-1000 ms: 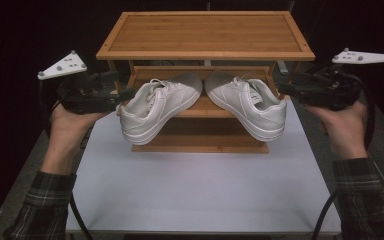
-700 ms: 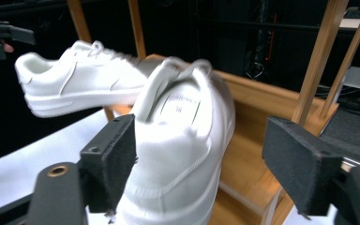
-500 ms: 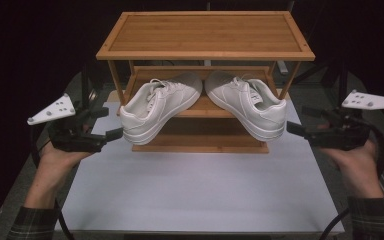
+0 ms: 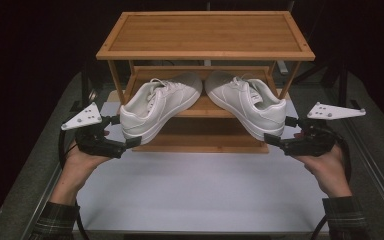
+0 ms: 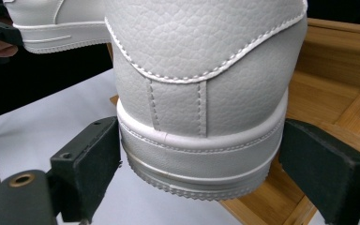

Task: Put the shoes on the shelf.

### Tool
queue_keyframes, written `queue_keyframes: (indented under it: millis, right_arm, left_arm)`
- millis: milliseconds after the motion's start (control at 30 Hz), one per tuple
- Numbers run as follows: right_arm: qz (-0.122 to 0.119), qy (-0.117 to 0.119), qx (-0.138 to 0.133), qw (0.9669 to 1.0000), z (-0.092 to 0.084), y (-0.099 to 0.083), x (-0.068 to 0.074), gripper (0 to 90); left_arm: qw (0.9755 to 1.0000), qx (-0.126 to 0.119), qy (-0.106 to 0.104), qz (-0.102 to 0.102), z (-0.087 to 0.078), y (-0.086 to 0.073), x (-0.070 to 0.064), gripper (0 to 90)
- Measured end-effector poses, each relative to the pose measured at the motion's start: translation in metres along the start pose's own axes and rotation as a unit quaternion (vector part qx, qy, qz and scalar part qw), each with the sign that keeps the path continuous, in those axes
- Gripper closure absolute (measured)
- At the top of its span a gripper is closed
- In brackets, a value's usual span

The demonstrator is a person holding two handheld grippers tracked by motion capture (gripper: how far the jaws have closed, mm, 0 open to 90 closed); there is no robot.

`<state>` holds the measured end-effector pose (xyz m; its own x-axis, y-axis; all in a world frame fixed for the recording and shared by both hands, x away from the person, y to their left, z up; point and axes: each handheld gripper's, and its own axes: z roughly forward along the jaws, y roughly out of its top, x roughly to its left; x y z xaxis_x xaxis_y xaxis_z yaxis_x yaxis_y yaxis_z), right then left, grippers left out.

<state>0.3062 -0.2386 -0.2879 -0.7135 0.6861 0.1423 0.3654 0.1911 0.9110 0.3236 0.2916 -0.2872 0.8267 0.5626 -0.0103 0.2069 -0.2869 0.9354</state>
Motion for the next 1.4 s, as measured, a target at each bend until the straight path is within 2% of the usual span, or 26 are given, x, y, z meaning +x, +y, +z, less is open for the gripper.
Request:
queue_keyframes:
  millis: [167, 333, 467, 533, 833, 1100, 1400]
  right_arm:
    - [-0.002, -0.001, 0.003, 1.0, 0.001, 0.001, 0.001, 13.1]
    - [-0.015, -0.007, 0.006, 0.9998, 0.009, 0.006, 0.008, 12.1]
    - [-0.021, 0.008, 0.011, 0.9997, 0.018, 0.011, 0.013, 15.3]
    - [-0.025, 0.011, 0.011, 0.9996, 0.023, 0.012, 0.015, 16.9]
    - [-0.028, 0.028, 0.007, 0.9992, 0.041, 0.017, 0.023, 24.4]
    - [-0.037, 0.048, 0.007, 0.9981, 0.057, 0.022, 0.033, 26.7]
    - [-0.047, 0.05, 0.011, 0.9976, 0.069, 0.027, 0.041, 29.0]
  left_arm:
    - [1.0, -0.004, 0.007, -0.001, 0.006, 0.002, -0.006, 10.8]
    - [0.9999, -0.005, 0.011, 0.001, 0.018, 0.007, -0.01, 10.7]
    - [0.9999, -0.007, -0.009, 0.01, 0.027, 0.01, -0.016, 14.3]
    - [0.9997, -0.008, -0.012, 0.017, 0.033, 0.012, -0.02, 16.3]
    - [0.9994, -0.018, -0.022, 0.022, 0.057, 0.021, -0.031, 17.4]
    - [0.9992, -0.018, -0.013, 0.034, 0.076, 0.027, -0.039, 18.1]
    - [0.9993, -0.015, -0.002, 0.035, 0.088, 0.032, -0.037, 17.9]
